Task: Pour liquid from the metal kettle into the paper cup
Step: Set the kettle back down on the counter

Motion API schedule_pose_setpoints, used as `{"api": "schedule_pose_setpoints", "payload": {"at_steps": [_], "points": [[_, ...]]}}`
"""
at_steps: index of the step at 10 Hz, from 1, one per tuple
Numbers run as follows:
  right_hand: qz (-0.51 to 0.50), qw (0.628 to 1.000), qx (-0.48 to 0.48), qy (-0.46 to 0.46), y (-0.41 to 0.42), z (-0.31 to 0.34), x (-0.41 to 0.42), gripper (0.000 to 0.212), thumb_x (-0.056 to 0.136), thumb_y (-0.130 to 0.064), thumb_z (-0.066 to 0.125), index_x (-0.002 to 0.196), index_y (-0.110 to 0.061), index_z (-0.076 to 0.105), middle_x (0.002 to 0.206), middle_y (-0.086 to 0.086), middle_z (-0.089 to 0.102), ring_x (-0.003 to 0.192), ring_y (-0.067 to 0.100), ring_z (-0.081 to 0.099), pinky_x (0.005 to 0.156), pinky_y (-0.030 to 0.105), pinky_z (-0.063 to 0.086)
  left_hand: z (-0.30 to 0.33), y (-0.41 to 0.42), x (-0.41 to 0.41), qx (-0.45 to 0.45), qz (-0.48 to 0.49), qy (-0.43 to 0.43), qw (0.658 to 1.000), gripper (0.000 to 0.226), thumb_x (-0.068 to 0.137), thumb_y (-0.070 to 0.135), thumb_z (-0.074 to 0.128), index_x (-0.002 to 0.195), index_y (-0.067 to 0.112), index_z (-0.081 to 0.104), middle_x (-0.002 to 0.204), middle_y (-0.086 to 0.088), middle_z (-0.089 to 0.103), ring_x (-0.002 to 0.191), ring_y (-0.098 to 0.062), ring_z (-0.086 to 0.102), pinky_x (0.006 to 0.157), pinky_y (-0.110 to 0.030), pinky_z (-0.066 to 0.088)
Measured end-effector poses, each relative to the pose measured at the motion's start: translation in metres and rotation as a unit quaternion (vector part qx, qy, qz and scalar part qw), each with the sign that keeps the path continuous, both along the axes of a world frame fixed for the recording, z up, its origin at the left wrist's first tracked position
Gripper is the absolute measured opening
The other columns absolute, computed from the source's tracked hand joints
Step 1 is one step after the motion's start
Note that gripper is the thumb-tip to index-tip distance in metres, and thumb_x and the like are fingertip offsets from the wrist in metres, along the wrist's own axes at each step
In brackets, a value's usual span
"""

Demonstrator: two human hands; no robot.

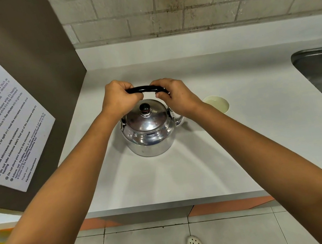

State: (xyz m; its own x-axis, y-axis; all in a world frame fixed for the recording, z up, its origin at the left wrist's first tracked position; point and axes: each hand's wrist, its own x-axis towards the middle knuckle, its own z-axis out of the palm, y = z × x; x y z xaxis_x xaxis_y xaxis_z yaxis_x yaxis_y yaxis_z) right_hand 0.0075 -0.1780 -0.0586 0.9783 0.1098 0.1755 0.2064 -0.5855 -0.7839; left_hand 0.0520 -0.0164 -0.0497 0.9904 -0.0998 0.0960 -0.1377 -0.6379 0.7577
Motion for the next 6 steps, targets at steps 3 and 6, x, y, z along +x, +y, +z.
{"api": "schedule_pose_setpoints", "payload": {"at_steps": [3,6], "points": [[-0.005,1.0,0.003,-0.005,0.005,-0.004,-0.002,0.033,0.087,-0.007,0.048,0.119,-0.012,0.053,0.116,0.013,0.059,0.1,0.022,0.054,0.088,0.025,0.04,-0.012,0.003,0.004,-0.02,-0.002,-0.015,1.0,0.036,0.066,0.006,0.07,0.042,0.025,0.051,0.044,0.003,0.043,0.041,-0.009,0.038,0.035,-0.006,0.03],[0.001,0.999,-0.033,-0.005,0.0,0.004,-0.008,0.043,0.082,-0.014,0.057,0.124,-0.017,0.049,0.122,0.01,0.056,0.102,0.02,0.054,0.086,0.024,0.04,-0.016,0.015,-0.009,-0.06,-0.086,-0.123,0.987,0.011,0.068,0.003,0.067,0.079,0.007,0.068,0.069,0.0,0.059,0.059,0.001,0.056,0.06,-0.01,0.045]]}}
